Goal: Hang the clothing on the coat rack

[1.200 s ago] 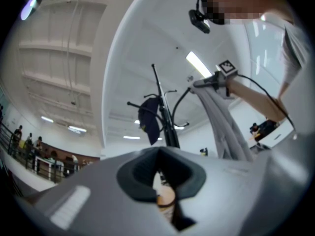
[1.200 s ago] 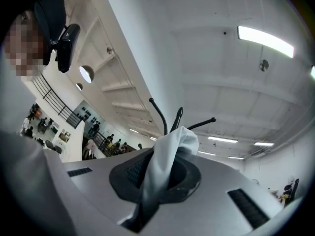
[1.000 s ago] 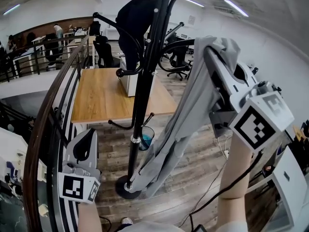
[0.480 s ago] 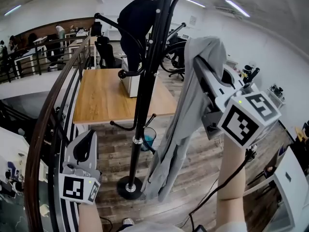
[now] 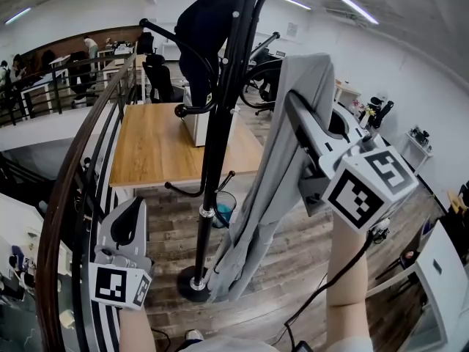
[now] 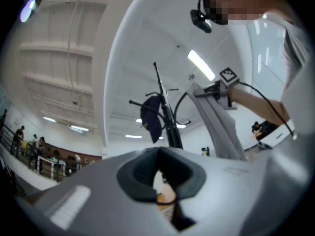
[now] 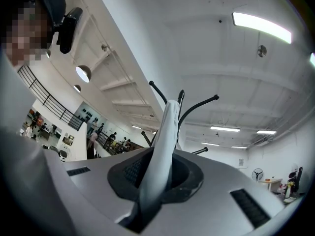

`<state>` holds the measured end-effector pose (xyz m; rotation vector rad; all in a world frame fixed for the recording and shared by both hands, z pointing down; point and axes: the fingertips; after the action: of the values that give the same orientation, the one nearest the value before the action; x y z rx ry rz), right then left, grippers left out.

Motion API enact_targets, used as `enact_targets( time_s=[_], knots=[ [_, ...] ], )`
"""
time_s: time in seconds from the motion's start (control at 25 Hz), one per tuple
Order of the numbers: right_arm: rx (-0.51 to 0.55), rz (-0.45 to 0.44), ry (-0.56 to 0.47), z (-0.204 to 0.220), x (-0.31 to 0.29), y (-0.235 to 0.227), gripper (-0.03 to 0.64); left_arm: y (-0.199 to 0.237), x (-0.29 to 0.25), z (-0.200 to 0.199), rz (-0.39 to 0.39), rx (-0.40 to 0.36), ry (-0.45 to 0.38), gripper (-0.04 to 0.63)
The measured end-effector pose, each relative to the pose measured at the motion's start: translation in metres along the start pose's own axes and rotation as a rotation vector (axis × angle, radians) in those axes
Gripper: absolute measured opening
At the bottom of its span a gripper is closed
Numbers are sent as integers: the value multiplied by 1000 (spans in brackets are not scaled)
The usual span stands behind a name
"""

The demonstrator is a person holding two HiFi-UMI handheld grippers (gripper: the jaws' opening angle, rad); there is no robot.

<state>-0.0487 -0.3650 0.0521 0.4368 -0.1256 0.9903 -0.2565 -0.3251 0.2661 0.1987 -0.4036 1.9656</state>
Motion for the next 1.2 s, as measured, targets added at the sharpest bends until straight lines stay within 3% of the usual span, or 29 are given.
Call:
enact_targets(
  time_s=[0.56, 0.84, 1.2],
  knots=[
    [-105, -52, -119, -11, 49, 7, 118, -34, 11, -10, -8, -23, 17, 6],
    [-133, -77, -115, 1, 74, 1, 112, -56, 17, -18, -29, -38, 32, 7],
    [-152, -112, -54, 32, 124, -1, 57, -106, 38, -37, -53, -52, 47, 6]
  ],
)
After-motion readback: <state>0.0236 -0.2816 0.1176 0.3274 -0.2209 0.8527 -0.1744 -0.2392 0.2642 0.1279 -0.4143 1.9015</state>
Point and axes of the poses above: the fingertips, and each gripper's own axes: x backward along the fingers, y to its left, z out of its underside, and after that the axes turned 7 degrees about z, right-handed
